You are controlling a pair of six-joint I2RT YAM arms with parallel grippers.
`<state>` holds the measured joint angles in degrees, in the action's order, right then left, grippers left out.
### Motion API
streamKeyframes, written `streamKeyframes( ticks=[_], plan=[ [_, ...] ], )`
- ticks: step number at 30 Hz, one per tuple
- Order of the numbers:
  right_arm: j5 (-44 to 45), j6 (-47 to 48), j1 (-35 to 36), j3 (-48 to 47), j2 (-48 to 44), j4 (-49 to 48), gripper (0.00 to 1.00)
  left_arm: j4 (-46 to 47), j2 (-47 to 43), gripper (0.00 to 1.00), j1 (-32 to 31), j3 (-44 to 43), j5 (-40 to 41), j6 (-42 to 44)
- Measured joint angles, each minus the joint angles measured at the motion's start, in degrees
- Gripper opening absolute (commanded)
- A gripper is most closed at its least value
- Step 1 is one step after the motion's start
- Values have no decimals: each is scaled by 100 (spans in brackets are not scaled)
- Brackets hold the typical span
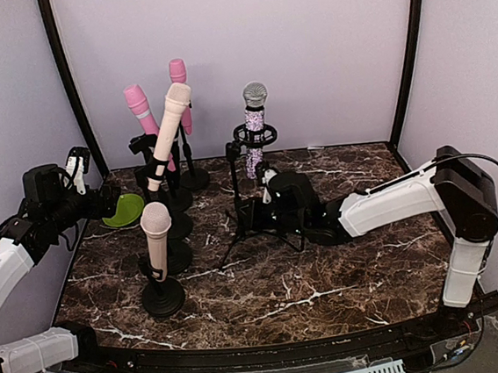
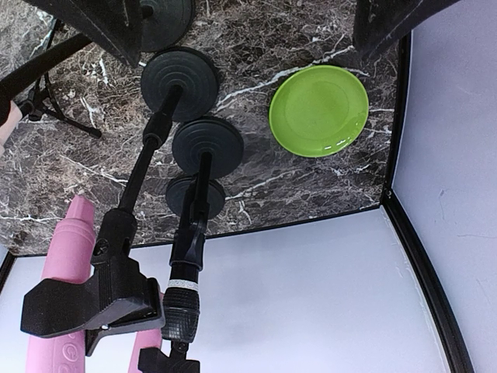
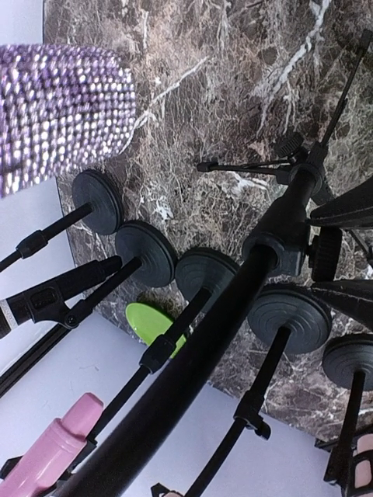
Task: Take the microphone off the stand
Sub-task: Unscrew the knob on the stand of the microphone stand.
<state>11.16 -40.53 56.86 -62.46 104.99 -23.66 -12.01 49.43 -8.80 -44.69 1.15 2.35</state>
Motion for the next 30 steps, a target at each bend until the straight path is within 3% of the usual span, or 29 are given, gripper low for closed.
streamKeyframes(
  ticks=[14, 30],
  plan=[
    [1572, 914, 409, -909, 118, 1722, 4, 0, 0, 96, 0, 2, 0, -2],
    [2815, 2044, 791, -1674, 562, 2618, 8, 0, 0, 96, 0, 2, 0, 0]
  ],
)
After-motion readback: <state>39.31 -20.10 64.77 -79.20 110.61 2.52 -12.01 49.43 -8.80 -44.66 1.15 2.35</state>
